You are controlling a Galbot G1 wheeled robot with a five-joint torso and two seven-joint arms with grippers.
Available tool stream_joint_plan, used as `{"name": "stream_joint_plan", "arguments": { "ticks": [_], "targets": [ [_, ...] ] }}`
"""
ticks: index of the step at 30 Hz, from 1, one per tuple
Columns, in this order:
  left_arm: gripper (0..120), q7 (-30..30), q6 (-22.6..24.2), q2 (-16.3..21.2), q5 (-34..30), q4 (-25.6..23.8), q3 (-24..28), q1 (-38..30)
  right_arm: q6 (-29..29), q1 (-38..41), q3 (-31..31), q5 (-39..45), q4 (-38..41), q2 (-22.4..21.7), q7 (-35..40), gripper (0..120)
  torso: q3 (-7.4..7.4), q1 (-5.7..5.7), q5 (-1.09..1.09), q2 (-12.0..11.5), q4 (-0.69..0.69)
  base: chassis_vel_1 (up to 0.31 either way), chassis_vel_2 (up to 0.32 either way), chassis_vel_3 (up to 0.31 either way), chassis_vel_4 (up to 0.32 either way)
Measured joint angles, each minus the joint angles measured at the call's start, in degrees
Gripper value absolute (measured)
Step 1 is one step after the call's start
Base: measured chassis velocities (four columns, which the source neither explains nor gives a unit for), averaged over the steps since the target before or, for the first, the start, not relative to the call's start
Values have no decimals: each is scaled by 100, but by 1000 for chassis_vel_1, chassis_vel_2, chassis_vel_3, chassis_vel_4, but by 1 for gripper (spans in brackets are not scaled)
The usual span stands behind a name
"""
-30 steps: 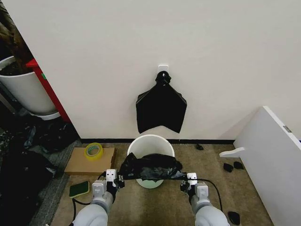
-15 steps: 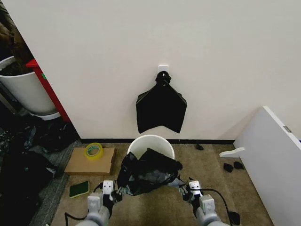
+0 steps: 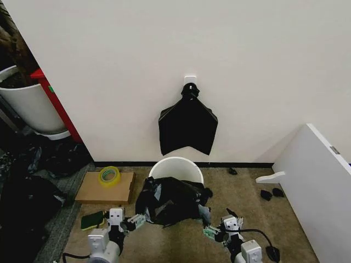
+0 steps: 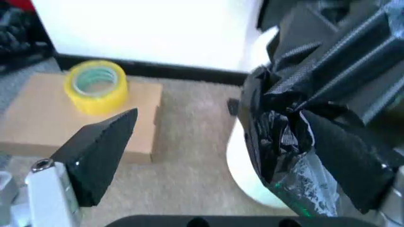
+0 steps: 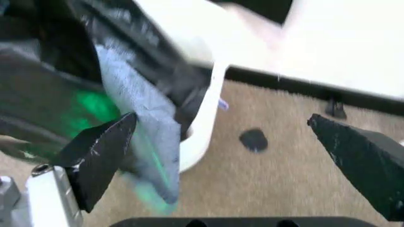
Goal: Place the garbage bag over the trash bin.
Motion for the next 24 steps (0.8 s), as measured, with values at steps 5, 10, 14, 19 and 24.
{"name": "stream_joint_plan", "arguments": {
  "ticks": [5, 10, 14, 19, 24],
  "targets": [
    [100, 131, -193, -51, -84, -34, -247, 84, 301, -129, 188, -40, 217, -54, -229, 100, 0, 0, 0, 0, 0, 0, 0, 0, 0],
    [100, 315, -267, -132, 29, 161, -100, 47, 424, -85, 248, -74, 269, -77, -329, 100, 0, 0, 0, 0, 0, 0, 0, 0, 0],
    [100, 780, 1, -96, -642, 135, 107, -46, 410, 47, 117, -92, 194, -40, -314, 100, 1, 0, 0, 0, 0, 0, 0, 0, 0],
    [100, 1273, 156, 125, -1067, 65, 64, -69, 364, 132, 66, -96, 187, -10, -299, 100, 1, 0, 0, 0, 0, 0, 0, 0, 0],
    [100, 1608, 89, 288, -1207, -63, -84, -24, 342, 191, 73, -72, 171, 0, -284, 100, 1, 0, 0, 0, 0, 0, 0, 0, 0]
  ]
}}
